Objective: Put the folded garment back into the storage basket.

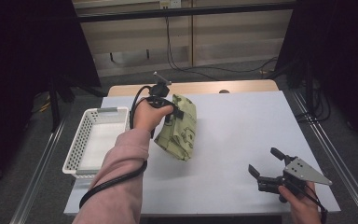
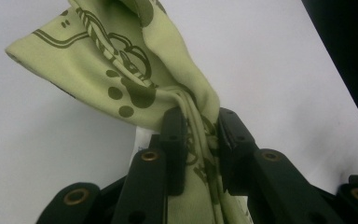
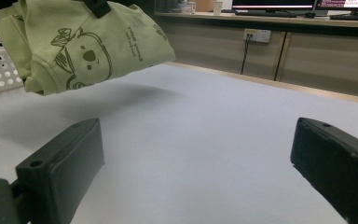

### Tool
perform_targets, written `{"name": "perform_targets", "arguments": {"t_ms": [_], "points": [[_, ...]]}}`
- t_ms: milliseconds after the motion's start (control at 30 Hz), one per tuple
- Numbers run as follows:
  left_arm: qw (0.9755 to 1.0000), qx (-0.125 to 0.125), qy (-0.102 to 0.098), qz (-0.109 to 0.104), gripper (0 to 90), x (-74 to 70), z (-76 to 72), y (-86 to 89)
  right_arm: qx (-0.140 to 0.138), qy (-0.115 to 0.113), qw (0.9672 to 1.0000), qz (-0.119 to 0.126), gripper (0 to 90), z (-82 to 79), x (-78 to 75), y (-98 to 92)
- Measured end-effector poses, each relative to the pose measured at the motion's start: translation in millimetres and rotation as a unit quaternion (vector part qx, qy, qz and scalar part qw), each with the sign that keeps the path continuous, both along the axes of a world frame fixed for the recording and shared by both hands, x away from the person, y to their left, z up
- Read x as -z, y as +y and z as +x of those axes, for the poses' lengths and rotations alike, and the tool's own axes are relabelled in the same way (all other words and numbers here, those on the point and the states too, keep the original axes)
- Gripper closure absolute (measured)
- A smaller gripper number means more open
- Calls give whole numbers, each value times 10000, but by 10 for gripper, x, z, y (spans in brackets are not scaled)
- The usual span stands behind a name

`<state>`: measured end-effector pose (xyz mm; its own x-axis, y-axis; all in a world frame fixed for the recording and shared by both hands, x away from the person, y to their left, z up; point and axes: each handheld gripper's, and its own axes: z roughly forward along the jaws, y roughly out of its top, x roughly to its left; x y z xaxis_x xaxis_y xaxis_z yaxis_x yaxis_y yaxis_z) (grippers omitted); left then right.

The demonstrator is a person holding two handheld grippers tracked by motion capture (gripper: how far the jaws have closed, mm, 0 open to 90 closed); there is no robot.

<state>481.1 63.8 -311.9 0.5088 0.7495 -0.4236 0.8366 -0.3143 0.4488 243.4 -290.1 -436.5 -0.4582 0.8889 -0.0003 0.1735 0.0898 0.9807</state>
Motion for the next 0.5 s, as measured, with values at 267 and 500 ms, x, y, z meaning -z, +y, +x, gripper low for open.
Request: {"name": "perform_targets", "arguments": {"t_ms": [267,500], "points": [[10000,13,81,52,744,-82,9,117,14,12,10000,-5,21,-1,1,2],[9998,-18,109,135,745,-150,13,214,1,0,10000,4,21,0,1,3]]}}
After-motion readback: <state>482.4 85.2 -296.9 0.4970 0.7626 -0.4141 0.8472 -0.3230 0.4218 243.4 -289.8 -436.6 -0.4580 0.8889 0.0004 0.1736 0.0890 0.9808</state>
